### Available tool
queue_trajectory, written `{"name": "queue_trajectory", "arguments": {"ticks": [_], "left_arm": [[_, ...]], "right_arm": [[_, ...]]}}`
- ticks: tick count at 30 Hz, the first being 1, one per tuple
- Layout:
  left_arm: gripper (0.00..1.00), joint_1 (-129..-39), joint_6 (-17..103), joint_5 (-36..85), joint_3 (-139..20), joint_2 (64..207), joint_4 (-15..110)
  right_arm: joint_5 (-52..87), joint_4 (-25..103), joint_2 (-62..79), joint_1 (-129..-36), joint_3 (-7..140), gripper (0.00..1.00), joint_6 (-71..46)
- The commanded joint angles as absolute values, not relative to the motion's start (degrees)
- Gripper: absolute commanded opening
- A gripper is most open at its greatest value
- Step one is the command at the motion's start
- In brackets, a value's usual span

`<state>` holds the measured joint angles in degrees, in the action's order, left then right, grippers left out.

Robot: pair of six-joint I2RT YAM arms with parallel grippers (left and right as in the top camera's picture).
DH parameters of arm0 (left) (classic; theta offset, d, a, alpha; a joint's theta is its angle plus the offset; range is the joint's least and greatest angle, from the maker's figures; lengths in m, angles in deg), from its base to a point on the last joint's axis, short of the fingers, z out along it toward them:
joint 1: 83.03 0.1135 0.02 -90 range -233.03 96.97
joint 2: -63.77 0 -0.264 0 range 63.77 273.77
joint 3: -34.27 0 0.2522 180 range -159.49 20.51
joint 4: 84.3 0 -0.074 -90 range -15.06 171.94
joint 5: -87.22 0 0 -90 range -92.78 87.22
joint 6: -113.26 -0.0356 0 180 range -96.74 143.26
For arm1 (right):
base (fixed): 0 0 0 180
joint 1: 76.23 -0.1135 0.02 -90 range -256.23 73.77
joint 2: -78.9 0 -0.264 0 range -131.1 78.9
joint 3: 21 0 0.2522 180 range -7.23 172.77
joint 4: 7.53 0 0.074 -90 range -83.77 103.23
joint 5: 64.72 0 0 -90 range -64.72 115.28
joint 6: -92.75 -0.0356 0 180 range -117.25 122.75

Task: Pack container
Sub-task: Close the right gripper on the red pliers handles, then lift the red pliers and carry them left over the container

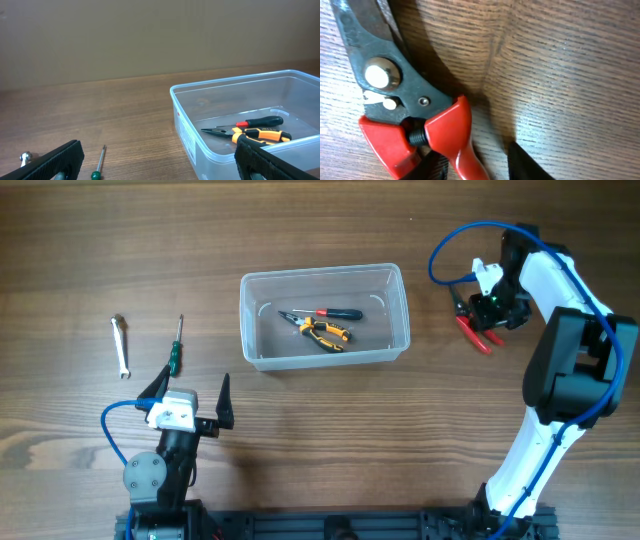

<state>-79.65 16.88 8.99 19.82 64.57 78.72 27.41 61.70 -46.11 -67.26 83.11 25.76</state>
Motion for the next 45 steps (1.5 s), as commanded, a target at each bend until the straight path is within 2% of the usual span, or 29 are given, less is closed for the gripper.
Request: {"name": "queue_trajectory", "arguments": {"ticks": [1,7,14,22,34,45], "left_arm": [[1.0,-80.0,16.2,8.7,20.2,64.2,78.7],[1.0,-80.0,16.2,8.7,20.2,64.2,78.7],[1.0,-80.0,16.2,8.7,20.2,64.2,78.7],[1.0,-80.0,16.2,8.7,20.2,64.2,78.7],[1.0,-80.0,16.2,8.7,20.2,64.2,78.7],[1.0,-80.0,16.2,8.7,20.2,64.2,78.7]], "right_arm": [[27.8,60.1,-49.2,-67.4,81.0,0.32,25.3],[27.9,60.0,-49.1,-67.4,81.0,0.3,25.2],[27.8,60.0,-49.1,-67.4,81.9,0.19,25.0],[27.6,62.7,-49.1,-67.4,87.1,0.18,25.0],[26.8,64.4,-49.1,-67.4,89.3,0.04,24.6],[26.3,68.6,-47.9,-67.4,97.6,0.04,23.6]]}}
